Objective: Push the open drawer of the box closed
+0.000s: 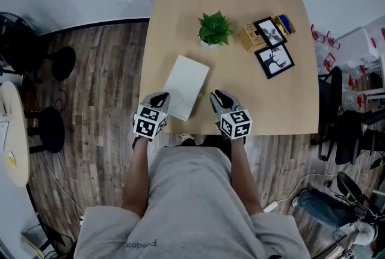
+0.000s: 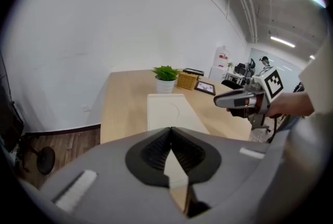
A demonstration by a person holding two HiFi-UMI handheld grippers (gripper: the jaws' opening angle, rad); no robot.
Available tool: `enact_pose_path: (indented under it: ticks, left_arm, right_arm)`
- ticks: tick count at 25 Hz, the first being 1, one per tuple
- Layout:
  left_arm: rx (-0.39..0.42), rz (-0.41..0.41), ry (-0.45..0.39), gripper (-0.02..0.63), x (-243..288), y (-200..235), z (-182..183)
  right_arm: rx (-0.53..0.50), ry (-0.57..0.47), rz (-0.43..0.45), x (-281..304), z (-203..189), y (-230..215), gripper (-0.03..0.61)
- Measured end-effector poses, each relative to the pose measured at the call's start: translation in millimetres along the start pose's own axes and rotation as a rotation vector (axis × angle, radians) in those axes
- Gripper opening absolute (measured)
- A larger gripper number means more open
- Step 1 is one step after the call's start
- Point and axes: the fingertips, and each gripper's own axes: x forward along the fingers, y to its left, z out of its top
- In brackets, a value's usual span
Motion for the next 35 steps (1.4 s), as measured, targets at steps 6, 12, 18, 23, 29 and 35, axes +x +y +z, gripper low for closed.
enact_pose_path:
  ticks: [6,12,18,23,29,35]
  left_arm:
    - [-0.038,0.013,-0.023,0.054,-7.9,0.7,-10.4]
    - [-0.031,0.002,-0.021,0.054,-2.1,-2.4,-9.4]
    - [-0.034,-0.008,-0.030,0.054,-2.6,-5.7,-9.3]
    - [-0.025,-0.019,-0.033,0.054,-3.1,-10.1,-8.2]
    - [-0.024,-0.021,-0.039,0.054,-3.1,-11.3,-6.6]
    - [-0.023,-0.022,-0.041,0.054,-2.9,-11.8,-5.2]
  right_arm:
    - [-0.023,0.003,0.029,2.8,-0.2,9.5,0.048]
    - [-0.026,-0.004,0.025,3.7,0.5,9.9,0.008]
    - [-0.041,0.014,0.023,2.5,-1.6,11.1,0.002]
    - [-0.052,0.037,0.025,2.5,-5.2,14.0,0.002]
    - [-0.051,0.044,0.020,1.4,-7.3,12.4,0.001]
    - [-0.047,0.047,0.015,1.2,-8.5,10.9,0.002]
